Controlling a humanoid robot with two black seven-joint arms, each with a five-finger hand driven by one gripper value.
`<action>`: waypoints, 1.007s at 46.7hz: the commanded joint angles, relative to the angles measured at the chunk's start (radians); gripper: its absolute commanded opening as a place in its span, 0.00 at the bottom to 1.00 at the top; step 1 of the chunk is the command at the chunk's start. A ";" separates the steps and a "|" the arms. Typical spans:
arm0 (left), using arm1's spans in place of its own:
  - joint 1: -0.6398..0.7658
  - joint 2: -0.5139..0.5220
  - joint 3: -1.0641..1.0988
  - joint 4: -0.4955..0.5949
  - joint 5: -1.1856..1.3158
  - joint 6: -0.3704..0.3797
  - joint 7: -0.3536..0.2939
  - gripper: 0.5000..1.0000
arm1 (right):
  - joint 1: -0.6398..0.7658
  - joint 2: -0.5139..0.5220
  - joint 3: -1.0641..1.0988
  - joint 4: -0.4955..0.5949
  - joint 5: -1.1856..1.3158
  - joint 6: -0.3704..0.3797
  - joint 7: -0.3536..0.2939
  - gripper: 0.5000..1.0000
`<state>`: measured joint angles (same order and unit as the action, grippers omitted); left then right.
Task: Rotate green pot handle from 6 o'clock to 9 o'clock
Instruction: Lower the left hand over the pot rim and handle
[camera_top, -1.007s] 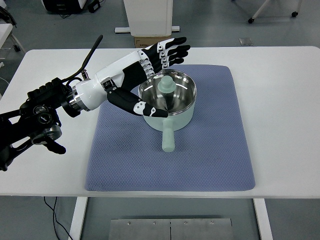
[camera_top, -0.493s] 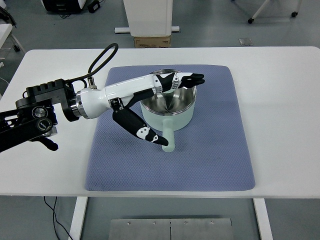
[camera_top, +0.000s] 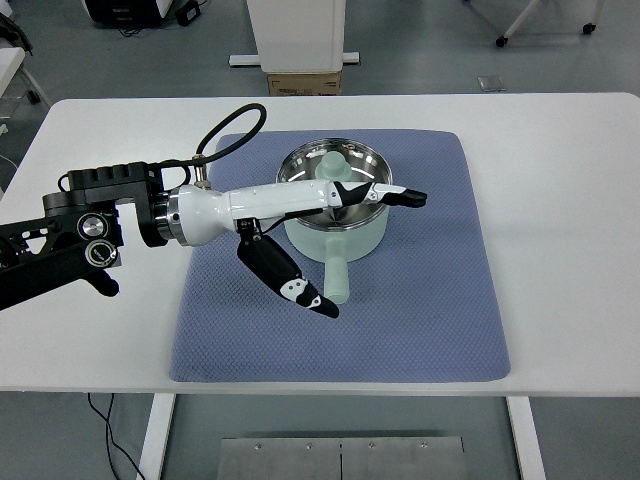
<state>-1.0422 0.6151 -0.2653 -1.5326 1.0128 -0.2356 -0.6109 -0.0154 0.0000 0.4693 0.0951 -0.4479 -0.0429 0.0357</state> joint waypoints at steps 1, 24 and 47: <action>-0.001 0.000 0.000 0.003 -0.039 0.001 0.000 1.00 | 0.000 0.000 0.000 0.000 0.000 0.000 0.001 1.00; -0.016 -0.001 -0.002 0.035 -0.062 0.101 0.000 1.00 | 0.000 0.000 0.000 0.000 0.000 0.000 0.001 1.00; -0.021 -0.015 0.008 0.034 -0.053 0.104 0.000 1.00 | 0.000 0.000 0.000 0.000 0.000 0.000 0.000 1.00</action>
<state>-1.0590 0.5998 -0.2566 -1.4995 0.9601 -0.1341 -0.6109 -0.0153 0.0000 0.4694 0.0951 -0.4479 -0.0429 0.0357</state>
